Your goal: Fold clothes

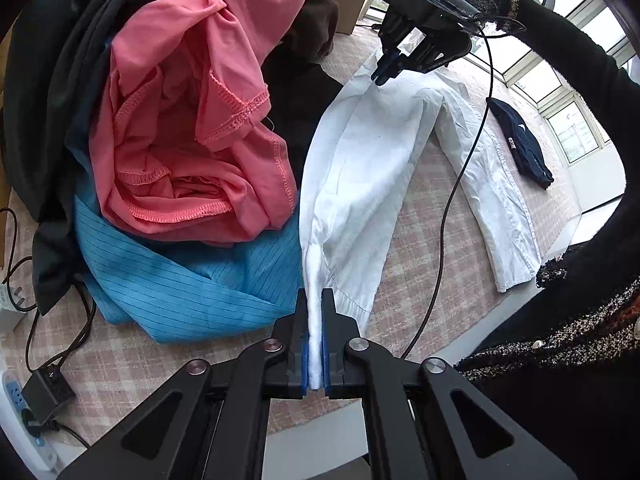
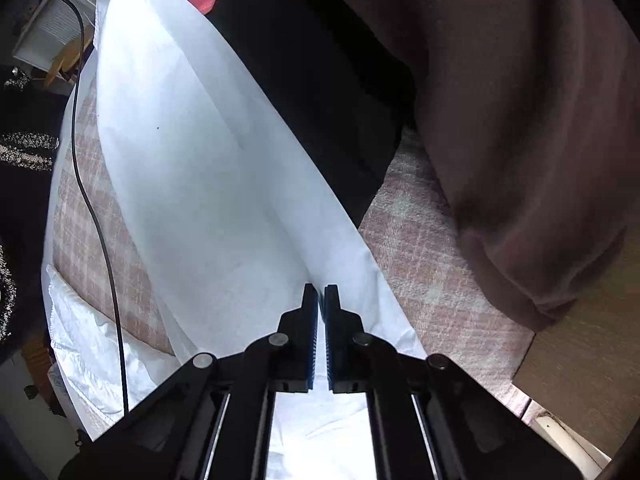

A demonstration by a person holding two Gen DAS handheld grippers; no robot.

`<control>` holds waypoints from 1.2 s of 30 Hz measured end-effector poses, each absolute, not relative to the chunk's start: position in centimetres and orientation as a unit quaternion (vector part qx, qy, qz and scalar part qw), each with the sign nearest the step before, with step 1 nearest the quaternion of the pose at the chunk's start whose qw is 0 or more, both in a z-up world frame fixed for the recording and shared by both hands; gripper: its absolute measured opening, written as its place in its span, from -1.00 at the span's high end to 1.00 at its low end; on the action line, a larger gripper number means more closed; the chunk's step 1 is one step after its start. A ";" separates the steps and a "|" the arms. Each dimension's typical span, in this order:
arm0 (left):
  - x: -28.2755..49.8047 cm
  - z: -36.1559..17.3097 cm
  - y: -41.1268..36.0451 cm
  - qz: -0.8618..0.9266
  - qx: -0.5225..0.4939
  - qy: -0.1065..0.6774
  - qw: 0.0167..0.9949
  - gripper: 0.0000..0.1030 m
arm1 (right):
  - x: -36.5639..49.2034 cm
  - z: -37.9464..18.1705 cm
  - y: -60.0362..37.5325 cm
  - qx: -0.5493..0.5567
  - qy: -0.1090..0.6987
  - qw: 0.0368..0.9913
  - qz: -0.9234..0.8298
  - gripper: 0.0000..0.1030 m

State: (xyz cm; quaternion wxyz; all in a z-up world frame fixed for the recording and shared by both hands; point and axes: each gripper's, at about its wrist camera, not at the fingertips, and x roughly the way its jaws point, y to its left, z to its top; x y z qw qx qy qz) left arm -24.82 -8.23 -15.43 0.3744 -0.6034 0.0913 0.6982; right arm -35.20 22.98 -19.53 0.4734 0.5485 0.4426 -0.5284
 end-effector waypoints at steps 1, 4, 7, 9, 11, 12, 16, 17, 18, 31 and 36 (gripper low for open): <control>-24.7 -15.5 -8.2 0.698 -0.603 0.092 0.376 0.93 | -35.3 -18.8 23.2 0.544 0.438 0.472 -0.538 0.94; -24.5 -15.0 -8.2 0.700 -0.601 0.089 0.375 0.93 | -36.4 -17.3 23.8 0.528 0.429 0.452 -0.577 0.95; -24.3 -14.1 -8.1 0.706 -0.593 0.086 0.378 0.94 | -38.0 -18.2 23.9 0.539 0.406 0.428 -0.601 0.95; -24.5 -13.5 -8.2 0.710 -0.591 0.077 0.376 0.94 | -38.3 -19.4 23.6 0.544 0.408 0.413 -0.606 0.95; -24.7 -13.2 -8.3 0.708 -0.589 0.075 0.383 0.94 | -37.8 -20.2 23.0 0.550 0.419 0.407 -0.596 0.93; -24.7 -13.2 -8.3 0.705 -0.591 0.077 0.384 0.94 | -37.4 -19.5 22.8 0.556 0.397 0.428 -0.591 0.93; -24.3 -14.3 -7.6 0.690 -0.603 0.092 0.389 0.94 | -35.3 -16.5 20.8 0.511 0.401 0.481 -0.588 0.58; -24.1 -14.7 -7.3 0.687 -0.605 0.099 0.390 0.94 | -34.7 -15.8 20.3 0.499 0.407 0.492 -0.586 0.36; -24.0 -15.0 -7.1 0.684 -0.607 0.103 0.391 0.94 | -34.4 -15.7 19.6 0.493 0.417 0.498 -0.579 0.26; -24.7 -16.0 -7.4 0.678 -0.618 0.098 0.385 0.94 | -35.1 -17.8 15.1 0.516 0.475 0.517 -0.490 0.93; -24.5 -16.1 -7.5 0.675 -0.621 0.096 0.387 0.94 | -34.9 -15.0 15.1 0.497 0.471 0.524 -0.507 0.96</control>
